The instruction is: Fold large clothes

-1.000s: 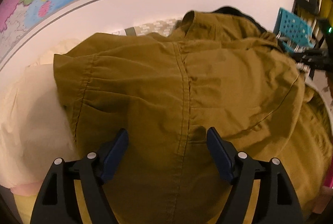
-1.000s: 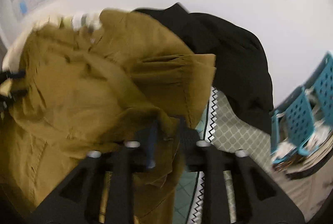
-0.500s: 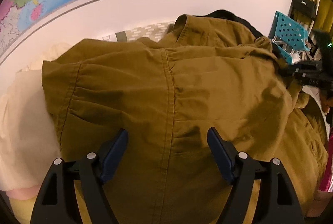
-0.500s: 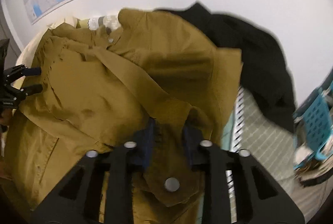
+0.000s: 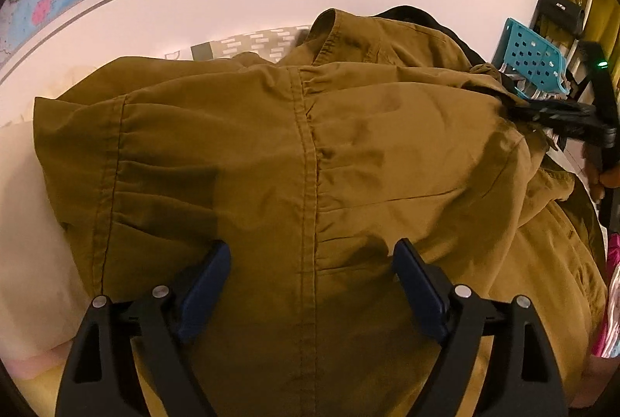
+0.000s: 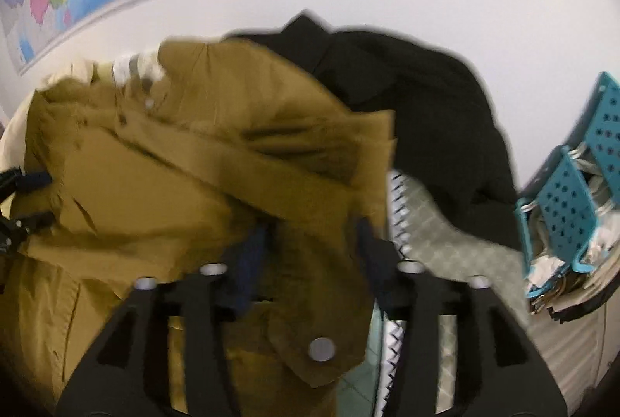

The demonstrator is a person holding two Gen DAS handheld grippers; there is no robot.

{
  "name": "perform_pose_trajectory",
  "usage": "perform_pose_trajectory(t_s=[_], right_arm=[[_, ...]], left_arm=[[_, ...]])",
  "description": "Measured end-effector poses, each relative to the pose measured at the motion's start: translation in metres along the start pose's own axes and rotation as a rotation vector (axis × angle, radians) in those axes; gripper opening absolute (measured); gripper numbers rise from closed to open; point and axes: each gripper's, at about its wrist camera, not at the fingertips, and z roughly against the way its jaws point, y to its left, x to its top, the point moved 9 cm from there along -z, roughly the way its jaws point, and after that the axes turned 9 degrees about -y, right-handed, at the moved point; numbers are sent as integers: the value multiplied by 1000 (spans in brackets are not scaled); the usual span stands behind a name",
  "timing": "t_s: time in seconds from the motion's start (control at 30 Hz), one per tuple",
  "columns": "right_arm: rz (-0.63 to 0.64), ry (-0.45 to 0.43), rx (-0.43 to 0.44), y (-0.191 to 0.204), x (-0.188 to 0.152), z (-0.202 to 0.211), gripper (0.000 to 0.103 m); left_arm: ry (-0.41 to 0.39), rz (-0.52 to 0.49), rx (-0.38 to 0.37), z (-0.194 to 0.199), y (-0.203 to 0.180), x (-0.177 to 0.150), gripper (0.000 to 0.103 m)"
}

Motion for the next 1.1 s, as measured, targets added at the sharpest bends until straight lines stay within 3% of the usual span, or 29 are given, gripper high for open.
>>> perform_pose_trajectory(t_s=[0.13, 0.23, 0.4, 0.5, 0.57, 0.77, 0.83, 0.9, 1.1], right_arm=[[-6, -111, 65, 14, 24, 38, 55], [36, -135, 158, 42, 34, 44, 54], [117, -23, 224, 82, 15, -5, 52], [127, 86, 193, 87, -8, -46, 52], [119, 95, 186, 88, -12, -52, 55], [70, 14, 256, 93, 1, -6, 60], [66, -9, 264, 95, 2, 7, 63], [54, -18, 282, 99, -1, 20, 73], [29, -5, 323, 107, -26, 37, 73]], left_arm=[[-17, -5, 28, 8, 2, 5, 83], [-13, 4, 18, 10, 6, 4, 83], [2, 25, 12, 11, 13, -6, 83], [-2, 26, 38, 19, 14, -9, 83], [-19, 11, 85, 27, 17, -9, 82], [-80, -41, 176, 56, 8, -11, 82], [-94, -50, 179, 61, 1, -11, 82], [-109, -58, 178, 67, -7, -11, 82], [-119, -78, 166, 72, -18, -17, 83]])
